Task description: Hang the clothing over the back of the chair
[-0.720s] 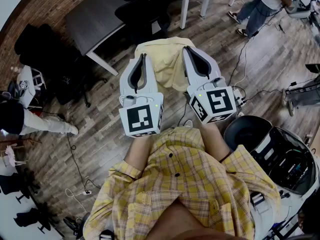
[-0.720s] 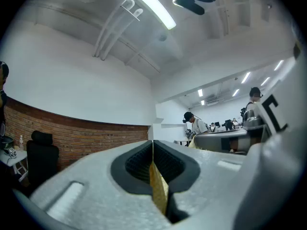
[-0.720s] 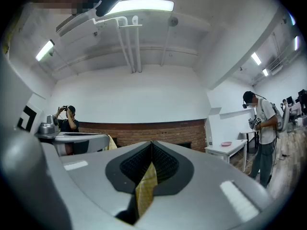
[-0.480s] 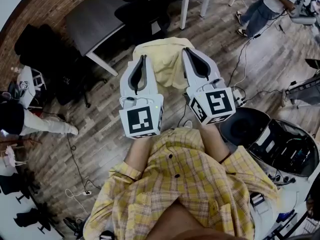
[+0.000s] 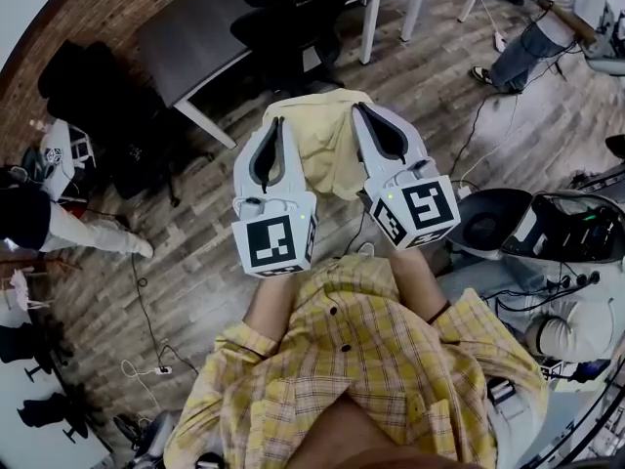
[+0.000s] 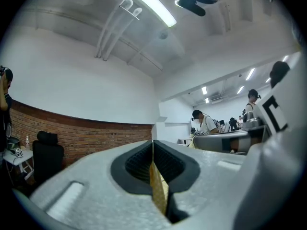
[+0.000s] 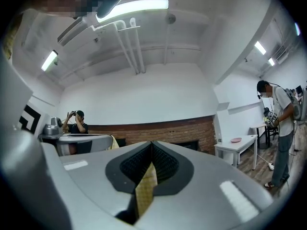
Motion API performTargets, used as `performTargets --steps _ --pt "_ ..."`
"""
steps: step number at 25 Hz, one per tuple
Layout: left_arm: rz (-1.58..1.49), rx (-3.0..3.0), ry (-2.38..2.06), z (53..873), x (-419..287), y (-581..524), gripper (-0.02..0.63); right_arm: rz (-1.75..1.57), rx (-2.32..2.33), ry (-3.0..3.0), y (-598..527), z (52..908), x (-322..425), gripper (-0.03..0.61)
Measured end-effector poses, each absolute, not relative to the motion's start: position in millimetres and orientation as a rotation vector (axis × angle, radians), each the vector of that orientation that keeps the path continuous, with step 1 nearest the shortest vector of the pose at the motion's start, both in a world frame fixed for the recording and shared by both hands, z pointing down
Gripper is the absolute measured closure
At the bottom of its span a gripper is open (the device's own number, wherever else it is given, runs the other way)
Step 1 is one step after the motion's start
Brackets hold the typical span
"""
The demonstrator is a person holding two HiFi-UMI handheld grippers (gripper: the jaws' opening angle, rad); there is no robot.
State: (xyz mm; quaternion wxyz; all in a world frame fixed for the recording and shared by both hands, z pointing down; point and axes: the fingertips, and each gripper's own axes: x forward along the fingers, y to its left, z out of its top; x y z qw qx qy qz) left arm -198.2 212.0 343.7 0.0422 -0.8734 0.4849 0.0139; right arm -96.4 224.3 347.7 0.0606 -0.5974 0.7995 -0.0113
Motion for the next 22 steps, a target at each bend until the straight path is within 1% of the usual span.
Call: performTargets --steps 5,15,22 --pt "0.037 -2.643 1.526 341 -171 202 0.609 -0.054 -1.77 2.444 212 347 -66 0.572" --pt "-0.011 -2.558 1.596 361 -139 236 0.609 -0.006 -1.724 2.494 239 359 -25 0.572" --pt "-0.069 -2.571 1.581 380 -129 223 0.609 -0.017 -1.733 2.476 227 370 -15 0.572"
